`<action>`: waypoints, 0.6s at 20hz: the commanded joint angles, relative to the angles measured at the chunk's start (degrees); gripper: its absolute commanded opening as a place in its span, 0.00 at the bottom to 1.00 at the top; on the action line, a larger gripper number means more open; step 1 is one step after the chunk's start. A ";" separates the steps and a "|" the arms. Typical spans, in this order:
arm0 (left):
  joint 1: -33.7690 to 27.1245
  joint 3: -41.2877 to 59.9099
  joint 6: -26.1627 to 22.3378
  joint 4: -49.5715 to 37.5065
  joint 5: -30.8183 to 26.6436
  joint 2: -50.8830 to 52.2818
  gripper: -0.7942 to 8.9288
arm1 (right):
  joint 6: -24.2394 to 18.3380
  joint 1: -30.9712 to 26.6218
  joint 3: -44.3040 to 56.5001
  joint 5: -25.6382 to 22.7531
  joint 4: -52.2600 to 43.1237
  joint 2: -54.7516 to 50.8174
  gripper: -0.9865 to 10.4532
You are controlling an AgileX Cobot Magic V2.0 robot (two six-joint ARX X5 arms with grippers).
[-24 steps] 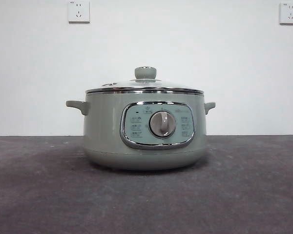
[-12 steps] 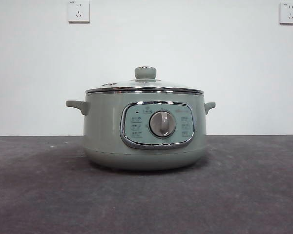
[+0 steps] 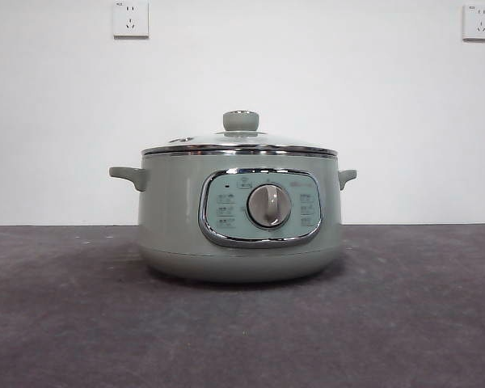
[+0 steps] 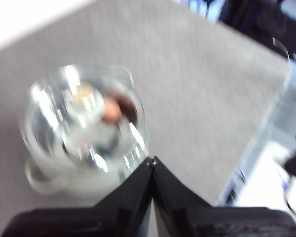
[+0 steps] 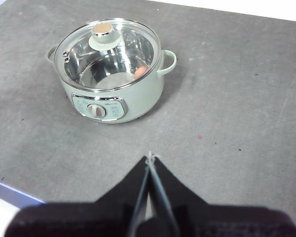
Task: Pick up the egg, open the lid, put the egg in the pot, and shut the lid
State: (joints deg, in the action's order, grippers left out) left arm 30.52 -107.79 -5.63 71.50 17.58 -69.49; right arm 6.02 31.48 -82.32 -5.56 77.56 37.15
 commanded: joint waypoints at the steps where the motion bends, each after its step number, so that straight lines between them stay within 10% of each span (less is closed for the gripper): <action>1: -1.57 0.11 -2.99 -4.66 -0.96 1.11 0.08 | -0.02 0.04 0.35 -0.04 1.38 -0.17 0.09; 7: -17.62 4.55 -9.31 -17.92 -0.68 11.37 0.08 | 0.00 0.04 0.35 -0.04 1.38 -0.17 0.09; 12: -27.89 31.56 -13.99 -36.61 -6.69 29.09 0.08 | 0.00 0.04 0.35 -0.04 1.38 -0.15 0.09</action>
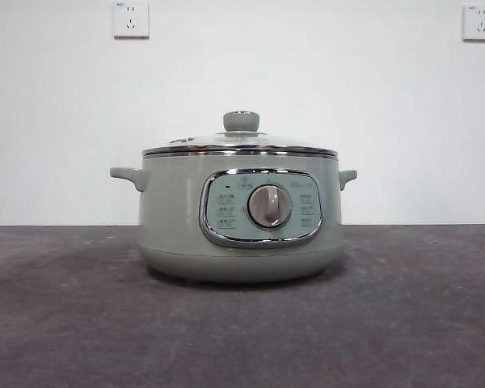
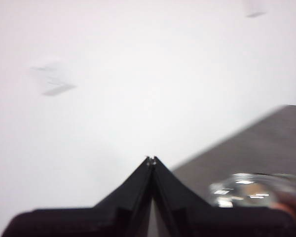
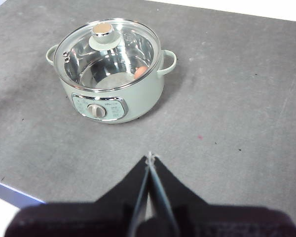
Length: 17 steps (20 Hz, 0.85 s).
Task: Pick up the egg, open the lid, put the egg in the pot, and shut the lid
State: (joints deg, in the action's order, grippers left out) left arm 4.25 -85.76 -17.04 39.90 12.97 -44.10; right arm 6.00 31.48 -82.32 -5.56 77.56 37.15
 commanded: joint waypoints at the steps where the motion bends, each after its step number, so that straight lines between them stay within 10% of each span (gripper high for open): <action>1: -2.99 16.59 -2.58 -9.60 -2.73 7.17 0.08 | 0.02 0.04 0.35 -0.04 1.38 -0.15 0.09; 8: -6.58 58.77 5.35 -30.12 -2.12 24.94 0.08 | 0.02 0.04 0.35 -0.04 1.38 -0.13 0.09; 17: -6.58 80.35 10.03 -35.26 -2.60 37.86 0.08 | 0.02 0.04 0.35 -0.04 1.38 -0.13 0.09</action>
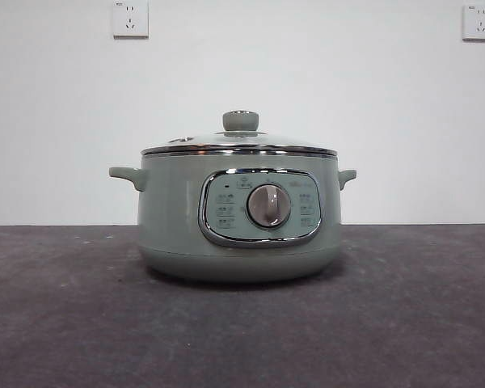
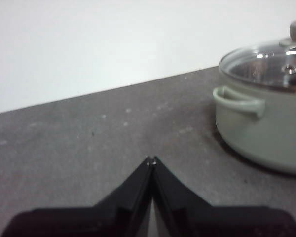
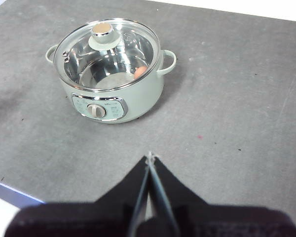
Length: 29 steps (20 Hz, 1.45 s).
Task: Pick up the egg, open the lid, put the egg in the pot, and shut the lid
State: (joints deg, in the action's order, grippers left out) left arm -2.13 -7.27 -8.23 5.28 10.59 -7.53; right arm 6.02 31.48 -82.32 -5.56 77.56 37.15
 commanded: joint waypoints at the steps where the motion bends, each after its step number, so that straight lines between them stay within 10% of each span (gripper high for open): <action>1: -0.20 3.32 1.99 -0.57 -0.50 2.67 0.08 | 0.00 0.04 0.35 -0.04 1.38 -0.13 0.09; 25: -0.20 6.82 6.93 3.69 -1.62 6.60 0.08 | -0.04 -0.04 0.35 -0.55 1.38 0.13 0.09; 29: -0.20 6.82 6.95 3.69 -1.64 6.60 0.08 | -5.16 -7.39 0.76 -1.31 0.72 -3.56 0.09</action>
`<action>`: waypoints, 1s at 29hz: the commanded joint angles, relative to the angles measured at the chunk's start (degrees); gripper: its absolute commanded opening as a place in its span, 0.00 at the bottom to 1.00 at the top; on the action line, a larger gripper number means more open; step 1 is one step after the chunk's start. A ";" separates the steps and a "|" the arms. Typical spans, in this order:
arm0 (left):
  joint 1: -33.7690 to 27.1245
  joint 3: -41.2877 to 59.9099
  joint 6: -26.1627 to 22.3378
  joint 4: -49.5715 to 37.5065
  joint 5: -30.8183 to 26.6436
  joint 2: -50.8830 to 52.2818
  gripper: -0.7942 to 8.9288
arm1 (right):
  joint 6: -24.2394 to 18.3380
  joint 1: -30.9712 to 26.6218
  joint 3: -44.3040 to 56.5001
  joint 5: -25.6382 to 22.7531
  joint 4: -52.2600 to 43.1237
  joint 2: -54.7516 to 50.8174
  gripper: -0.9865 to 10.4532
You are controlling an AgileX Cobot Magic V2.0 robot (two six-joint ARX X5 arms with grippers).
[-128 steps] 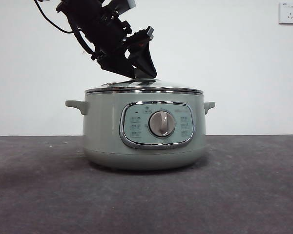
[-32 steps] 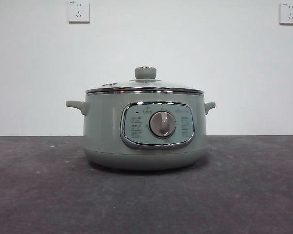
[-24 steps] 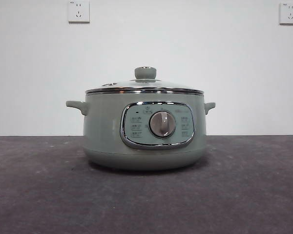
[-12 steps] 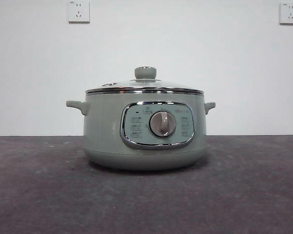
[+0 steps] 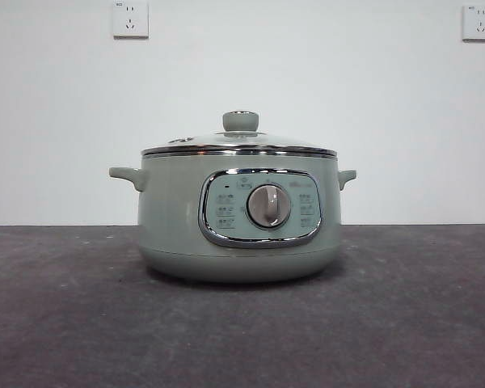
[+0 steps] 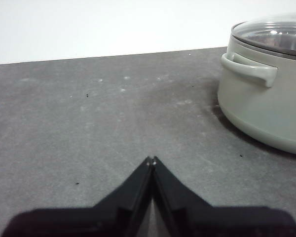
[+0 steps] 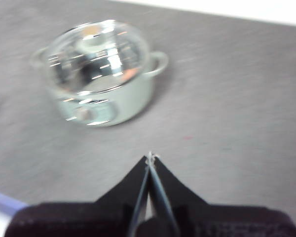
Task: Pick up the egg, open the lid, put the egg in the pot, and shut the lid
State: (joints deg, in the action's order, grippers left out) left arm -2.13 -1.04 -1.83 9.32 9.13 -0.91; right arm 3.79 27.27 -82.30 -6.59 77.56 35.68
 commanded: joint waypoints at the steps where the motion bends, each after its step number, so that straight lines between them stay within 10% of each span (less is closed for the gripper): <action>1: -0.20 0.59 0.55 -0.35 -0.15 -0.02 0.08 | -3.19 -6.38 1.70 -0.28 -1.16 -4.11 0.09; 14: -0.20 0.59 0.52 -0.35 -0.15 -0.35 0.08 | -2.25 -25.11 57.96 0.68 -56.30 -35.19 0.09; 29: -0.20 0.59 0.52 -0.35 -0.15 -0.39 0.08 | -2.78 -30.49 81.48 7.63 -70.36 -35.23 0.09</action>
State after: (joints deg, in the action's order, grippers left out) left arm -2.13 -1.04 -1.83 9.32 9.10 -1.30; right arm 0.82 -3.09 -1.19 0.95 7.84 0.67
